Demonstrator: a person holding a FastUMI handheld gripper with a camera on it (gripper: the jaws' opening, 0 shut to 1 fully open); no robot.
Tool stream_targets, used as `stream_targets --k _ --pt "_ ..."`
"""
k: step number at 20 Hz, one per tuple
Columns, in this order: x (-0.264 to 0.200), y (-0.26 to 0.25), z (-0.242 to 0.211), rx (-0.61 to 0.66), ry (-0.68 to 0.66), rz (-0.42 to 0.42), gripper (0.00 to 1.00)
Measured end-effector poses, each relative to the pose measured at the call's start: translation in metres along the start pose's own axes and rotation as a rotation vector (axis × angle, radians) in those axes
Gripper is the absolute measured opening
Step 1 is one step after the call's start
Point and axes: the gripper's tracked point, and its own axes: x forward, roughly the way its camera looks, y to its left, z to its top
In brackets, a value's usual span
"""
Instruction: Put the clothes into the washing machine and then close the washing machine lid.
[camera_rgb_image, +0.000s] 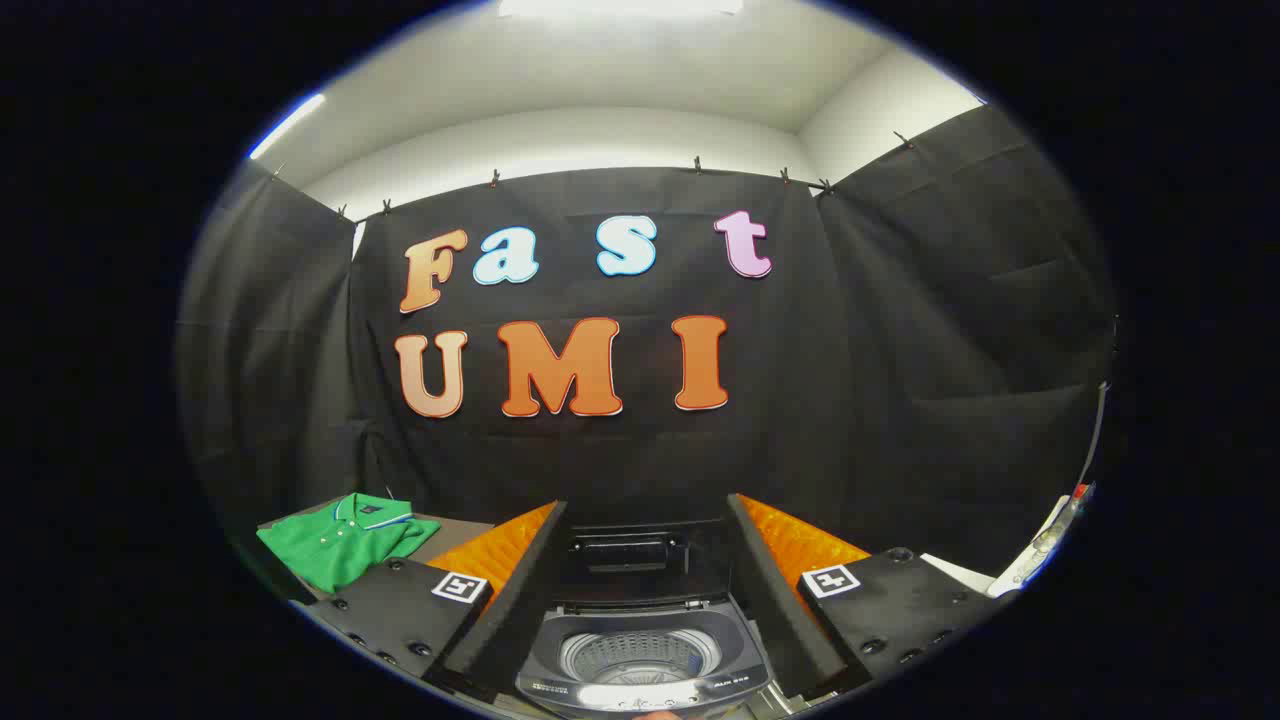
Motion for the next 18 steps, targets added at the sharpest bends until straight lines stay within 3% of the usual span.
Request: stream_targets --k 18 --pt "-0.017 -0.003 0.016 -0.019 -0.052 -0.037 0.98"
